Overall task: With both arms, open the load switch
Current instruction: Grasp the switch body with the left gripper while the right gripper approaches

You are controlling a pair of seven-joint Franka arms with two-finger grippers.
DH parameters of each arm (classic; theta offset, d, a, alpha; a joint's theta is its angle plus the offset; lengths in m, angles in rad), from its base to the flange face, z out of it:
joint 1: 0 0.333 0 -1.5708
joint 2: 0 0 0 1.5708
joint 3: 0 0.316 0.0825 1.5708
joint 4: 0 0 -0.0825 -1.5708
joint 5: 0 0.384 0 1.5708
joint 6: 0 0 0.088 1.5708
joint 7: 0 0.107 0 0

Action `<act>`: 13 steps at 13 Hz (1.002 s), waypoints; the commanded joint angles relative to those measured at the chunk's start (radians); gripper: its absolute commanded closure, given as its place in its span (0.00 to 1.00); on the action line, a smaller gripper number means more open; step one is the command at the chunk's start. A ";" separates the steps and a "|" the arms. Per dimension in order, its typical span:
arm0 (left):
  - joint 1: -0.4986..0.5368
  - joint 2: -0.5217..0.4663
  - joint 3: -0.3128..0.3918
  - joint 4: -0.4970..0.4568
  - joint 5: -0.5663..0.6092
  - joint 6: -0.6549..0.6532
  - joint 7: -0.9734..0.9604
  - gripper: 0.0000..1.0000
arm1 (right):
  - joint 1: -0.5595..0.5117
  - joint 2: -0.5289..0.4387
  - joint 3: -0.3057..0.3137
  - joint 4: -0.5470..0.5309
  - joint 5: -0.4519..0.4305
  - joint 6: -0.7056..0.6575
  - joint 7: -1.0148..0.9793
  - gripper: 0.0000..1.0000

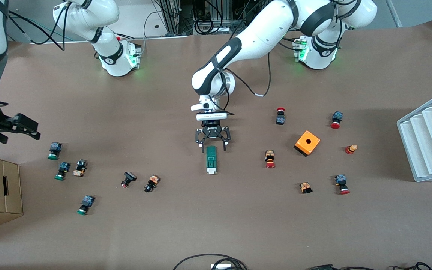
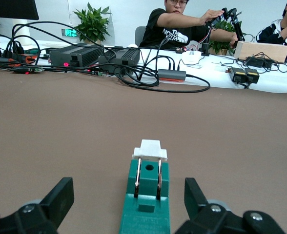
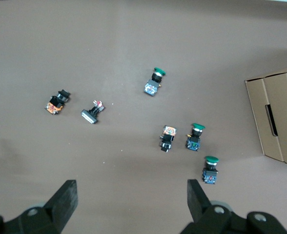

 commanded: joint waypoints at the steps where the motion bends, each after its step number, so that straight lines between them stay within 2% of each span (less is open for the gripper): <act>1: -0.014 0.059 0.005 0.069 0.037 -0.023 -0.022 0.00 | 0.031 0.030 0.000 0.014 -0.028 -0.024 -0.007 0.00; 4: -0.016 0.090 0.007 0.095 0.064 -0.025 -0.014 0.00 | 0.092 0.077 0.001 0.025 -0.016 -0.015 0.016 0.00; 7: -0.014 0.110 0.007 0.111 0.100 -0.028 -0.022 0.00 | 0.137 0.171 0.001 0.101 0.073 -0.013 0.107 0.00; 10: -0.014 0.133 0.007 0.117 0.100 -0.052 -0.022 0.00 | 0.209 0.269 0.000 0.189 0.129 -0.016 0.302 0.00; 13: -0.014 0.143 0.007 0.126 0.097 -0.057 -0.017 0.00 | 0.301 0.339 0.000 0.220 0.139 -0.012 0.590 0.00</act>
